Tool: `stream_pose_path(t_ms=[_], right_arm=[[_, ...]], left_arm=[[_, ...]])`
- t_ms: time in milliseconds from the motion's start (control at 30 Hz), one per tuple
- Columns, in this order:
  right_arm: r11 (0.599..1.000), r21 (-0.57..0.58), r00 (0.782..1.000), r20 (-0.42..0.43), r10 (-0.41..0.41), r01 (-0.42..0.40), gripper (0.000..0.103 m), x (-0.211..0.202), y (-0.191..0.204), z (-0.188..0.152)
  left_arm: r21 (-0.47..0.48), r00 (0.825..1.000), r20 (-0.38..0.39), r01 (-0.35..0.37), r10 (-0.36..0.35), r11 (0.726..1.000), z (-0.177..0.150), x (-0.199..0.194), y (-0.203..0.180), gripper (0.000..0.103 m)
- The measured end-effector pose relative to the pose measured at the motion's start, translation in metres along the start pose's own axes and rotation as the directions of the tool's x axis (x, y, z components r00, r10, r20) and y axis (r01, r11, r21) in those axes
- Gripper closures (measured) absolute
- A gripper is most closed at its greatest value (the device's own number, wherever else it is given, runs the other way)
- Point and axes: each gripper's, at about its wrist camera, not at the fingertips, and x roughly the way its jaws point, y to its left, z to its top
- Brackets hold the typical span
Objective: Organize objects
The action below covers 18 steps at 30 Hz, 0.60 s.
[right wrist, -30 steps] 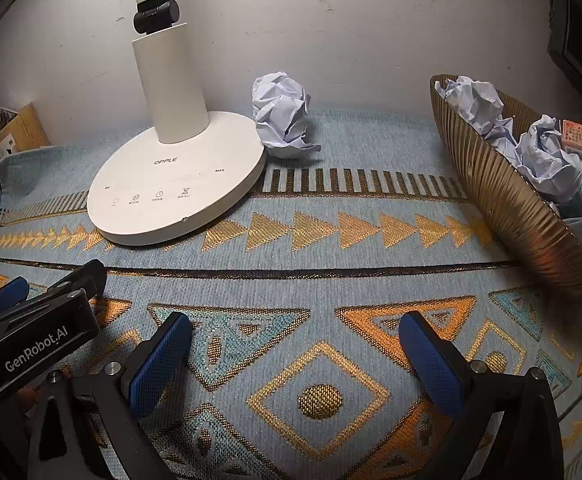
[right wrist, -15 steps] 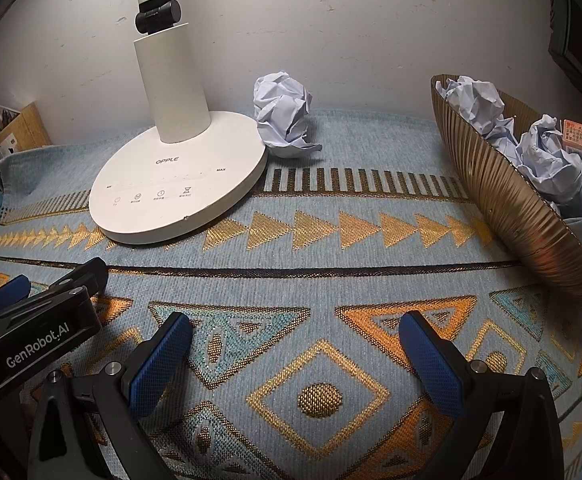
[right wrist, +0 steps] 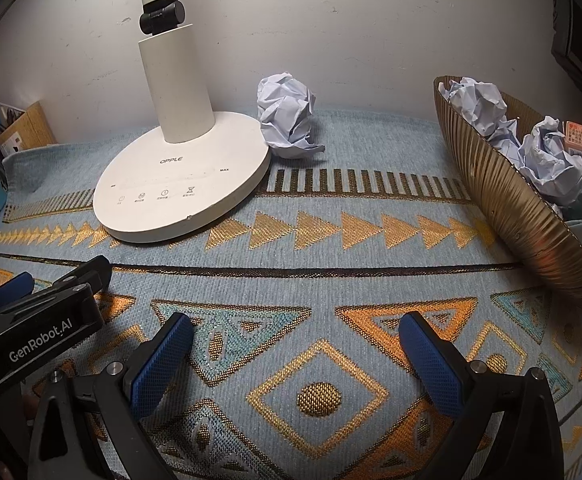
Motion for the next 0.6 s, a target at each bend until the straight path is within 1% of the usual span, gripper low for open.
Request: stream_pose_path(t_ms=[33, 67, 133, 167, 200, 267, 300, 333, 367, 400, 433, 467, 500, 533, 600], right_arm=[[0.998, 0.021, 0.998, 0.024, 0.059, -0.06, 0.0, -0.003, -0.005, 0.003], [0.99, 0.062, 0.99, 0.066, 0.125, -0.129, 0.0, -0.008, -0.011, 0.007], [0.961, 0.161, 0.965, 0.176, 0.195, -0.223, 0.0, -0.016, -0.026, 0.028], [0.95, 0.179, 0.953, 0.213, 0.216, -0.255, 0.0, -0.017, -0.03, 0.043], [0.948, 0.167, 0.948, 0.217, 0.233, -0.271, 0.0, -0.011, -0.029, 0.063], [0.955, 0.12, 0.952, 0.178, 0.248, -0.271, 0.0, 0.01, -0.019, 0.106], [0.964, 0.111, 0.962, 0.156, 0.222, -0.241, 0.0, 0.021, -0.013, 0.124], [0.976, 0.115, 0.977, 0.126, 0.173, -0.188, 0.001, 0.035, -0.01, 0.141], [0.979, 0.15, 0.988, 0.092, 0.125, -0.137, 0.018, 0.05, -0.012, 0.154], [0.969, 0.207, 0.991, 0.046, 0.125, -0.132, 0.062, 0.064, -0.017, 0.161], [0.952, 0.274, 0.989, -0.013, 0.148, -0.139, 0.063, 0.076, -0.024, 0.164], [0.928, 0.341, 0.986, -0.019, 0.166, -0.15, 0.066, 0.08, -0.032, 0.164], [0.915, 0.365, 0.981, -0.023, 0.192, -0.171, 0.066, 0.08, -0.036, 0.165], [0.917, 0.36, 0.982, -0.022, 0.19, -0.17, 0.066, 0.076, -0.037, 0.165], [0.933, 0.338, 0.991, -0.001, 0.136, -0.127, 0.066, 0.055, -0.038, 0.164]], left_arm=[[0.0, 1.0, 0.0, 0.0, 0.0, 1.0, 0.0, -0.001, -0.001, 0.0], [-0.001, 1.0, 0.0, 0.0, 0.0, 1.0, -0.001, -0.001, -0.001, 0.0], [-0.001, 1.0, 0.0, -0.002, 0.002, 1.0, -0.001, -0.005, -0.003, 0.0], [-0.001, 1.0, 0.001, -0.001, 0.001, 1.0, -0.001, -0.001, -0.001, 0.0], [-0.002, 1.0, 0.001, -0.001, 0.001, 1.0, -0.002, -0.002, -0.002, 0.0], [-0.002, 1.0, 0.001, -0.002, 0.002, 1.0, -0.002, -0.004, -0.002, 0.0], [-0.002, 1.0, 0.001, -0.002, 0.002, 1.0, -0.002, -0.003, -0.002, 0.0], [-0.002, 1.0, 0.001, -0.001, 0.001, 1.0, -0.003, -0.006, -0.003, 0.0], [-0.003, 1.0, 0.001, -0.002, 0.002, 1.0, -0.003, -0.005, -0.003, 0.0], [-0.003, 1.0, 0.001, -0.002, 0.002, 1.0, -0.003, -0.003, -0.003, 0.0], [-0.003, 1.0, 0.001, -0.002, 0.002, 1.0, -0.003, -0.007, -0.004, 0.0], [-0.003, 1.0, 0.001, -0.002, 0.002, 1.0, -0.004, -0.011, -0.005, 0.0], [-0.003, 1.0, 0.002, -0.002, 0.002, 1.0, -0.004, -0.015, -0.006, 0.0], [-0.003, 1.0, 0.002, -0.002, 0.002, 1.0, -0.005, -0.018, -0.009, 0.0], [-0.004, 1.0, 0.002, -0.002, 0.002, 1.0, -0.006, -0.015, -0.009, 0.0]])
